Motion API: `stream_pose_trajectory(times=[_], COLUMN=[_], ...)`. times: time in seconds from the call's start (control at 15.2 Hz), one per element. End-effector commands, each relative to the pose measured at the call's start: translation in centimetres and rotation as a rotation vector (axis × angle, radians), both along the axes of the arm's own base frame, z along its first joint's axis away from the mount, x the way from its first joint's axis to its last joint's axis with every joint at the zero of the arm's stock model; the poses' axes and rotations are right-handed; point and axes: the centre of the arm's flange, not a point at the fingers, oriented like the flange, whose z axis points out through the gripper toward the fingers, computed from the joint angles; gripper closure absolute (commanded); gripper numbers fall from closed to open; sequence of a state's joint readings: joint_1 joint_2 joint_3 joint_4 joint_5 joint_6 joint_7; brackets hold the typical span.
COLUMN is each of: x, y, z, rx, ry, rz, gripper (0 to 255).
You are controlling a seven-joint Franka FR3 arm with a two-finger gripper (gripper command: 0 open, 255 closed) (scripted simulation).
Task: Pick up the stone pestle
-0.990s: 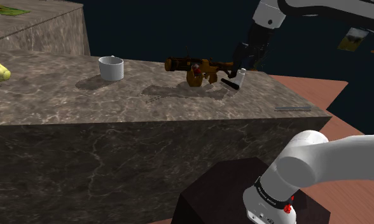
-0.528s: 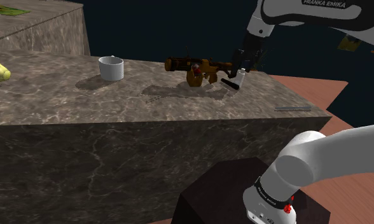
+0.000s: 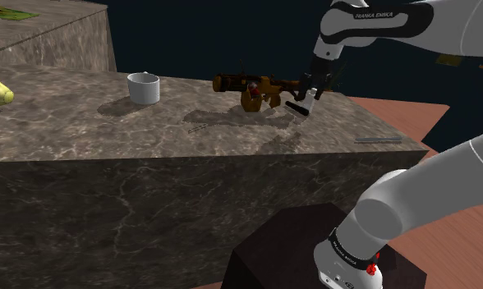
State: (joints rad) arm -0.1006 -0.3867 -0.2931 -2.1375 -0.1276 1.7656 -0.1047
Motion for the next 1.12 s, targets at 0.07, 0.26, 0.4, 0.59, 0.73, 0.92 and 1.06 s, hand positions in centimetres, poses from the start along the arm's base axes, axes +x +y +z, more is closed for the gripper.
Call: stream_pose_trajectory(times=[0.07, 0.26, 0.4, 0.59, 0.73, 0.92, 1.06], x=[1.5, 2.9, 3.2, 3.2, 3.2, 3.2, 3.2], y=[-3.3, -6.7, -7.5, -7.5, -7.5, -7.5, -7.4], z=[-1.8, -4.0, -5.0, -6.6, -7.6, -8.4, -8.5], rx=[0.016, 0.033, 0.037, 0.037, 0.037, 0.037, 0.037], ry=[0.029, 0.057, 0.063, 0.063, 0.063, 0.063, 0.063], rz=[-0.017, -0.035, -0.039, -0.039, -0.039, -0.039, -0.039], gripper=[0, 0, 0, 0, 0, 0, 255])
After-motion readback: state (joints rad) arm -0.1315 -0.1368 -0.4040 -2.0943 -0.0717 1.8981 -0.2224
